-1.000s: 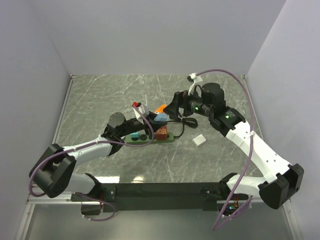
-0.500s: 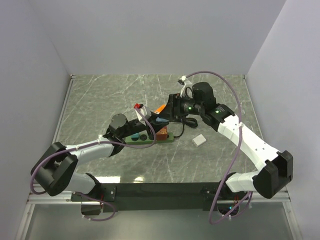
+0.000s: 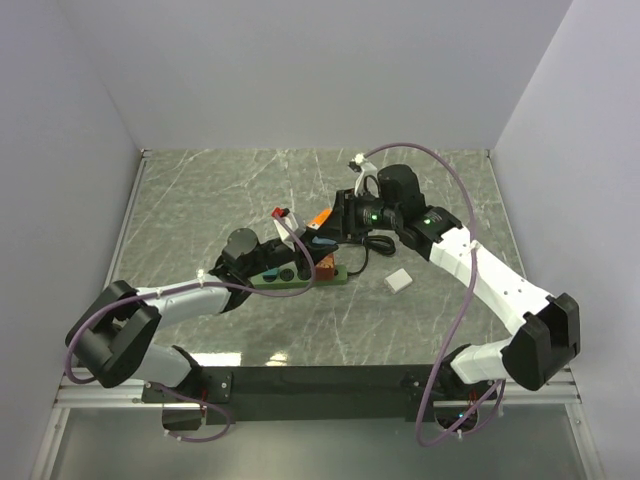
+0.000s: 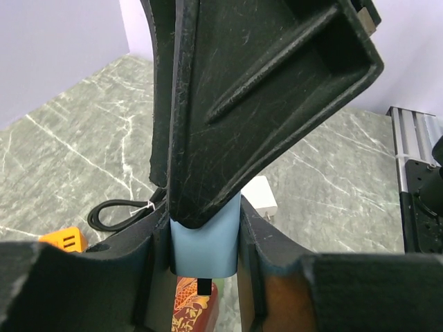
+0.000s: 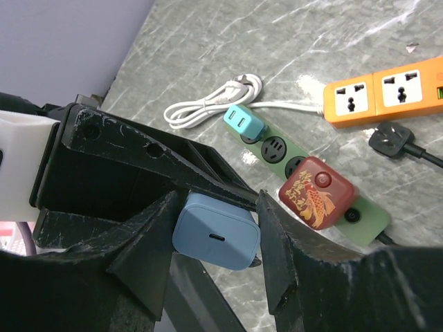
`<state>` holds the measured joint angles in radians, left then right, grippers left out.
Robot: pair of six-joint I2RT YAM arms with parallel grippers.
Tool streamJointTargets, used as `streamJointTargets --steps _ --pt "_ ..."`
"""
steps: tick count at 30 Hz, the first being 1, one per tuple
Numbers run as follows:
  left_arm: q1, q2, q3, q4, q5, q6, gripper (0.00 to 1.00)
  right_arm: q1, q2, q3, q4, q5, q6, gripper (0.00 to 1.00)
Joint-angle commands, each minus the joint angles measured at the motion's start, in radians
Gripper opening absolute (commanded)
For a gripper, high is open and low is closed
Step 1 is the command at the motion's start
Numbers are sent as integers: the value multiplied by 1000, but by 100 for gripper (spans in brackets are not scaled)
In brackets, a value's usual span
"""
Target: Insert the plug
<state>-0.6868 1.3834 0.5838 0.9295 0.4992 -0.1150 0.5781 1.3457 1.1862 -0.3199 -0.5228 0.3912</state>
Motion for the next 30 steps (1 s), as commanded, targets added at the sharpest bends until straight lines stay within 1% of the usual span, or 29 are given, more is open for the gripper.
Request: streamJointTargets --steps 1,2,3,4,7,10,15,16,19,20,21,22,29,30 --pt "-2 8 22 61 -79 3 1 17 23 53 8 -40 -5 0" --pt "-2 8 16 75 -83 6 0 17 38 61 2 -39 -6 0" --pt "-2 6 11 81 -83 6 0 17 46 67 -4 -37 -5 3" --pt "-2 3 2 84 -88 9 0 19 59 82 -21 -34 -5 18" --pt "-2 -7 -13 101 -114 18 0 20 70 86 -39 -22 -2 38" --pt "-2 -21 -28 112 -133 32 0 20 61 67 -50 4 1 46" --pt "-2 -27 -30 111 -131 41 0 22 40 44 -54 6 8 52" --pt "0 -26 -30 114 -129 40 1 22 32 36 -54 10 8 55" --pt "0 -21 -36 127 -122 32 0 22 17 33 -65 23 3 59" --pt "-2 -23 -38 132 -122 29 0 22 15 32 -67 33 -3 62" --pt "-2 -26 -39 132 -119 29 0 22 12 30 -74 41 -6 67" --pt "-2 -30 -41 131 -117 31 0 20 7 26 -71 50 -3 68" --pt "0 -50 -50 124 -114 34 0 20 -3 12 -39 17 9 68" --pt "-2 -52 -53 124 -113 32 0 22 -8 4 -28 9 12 67"
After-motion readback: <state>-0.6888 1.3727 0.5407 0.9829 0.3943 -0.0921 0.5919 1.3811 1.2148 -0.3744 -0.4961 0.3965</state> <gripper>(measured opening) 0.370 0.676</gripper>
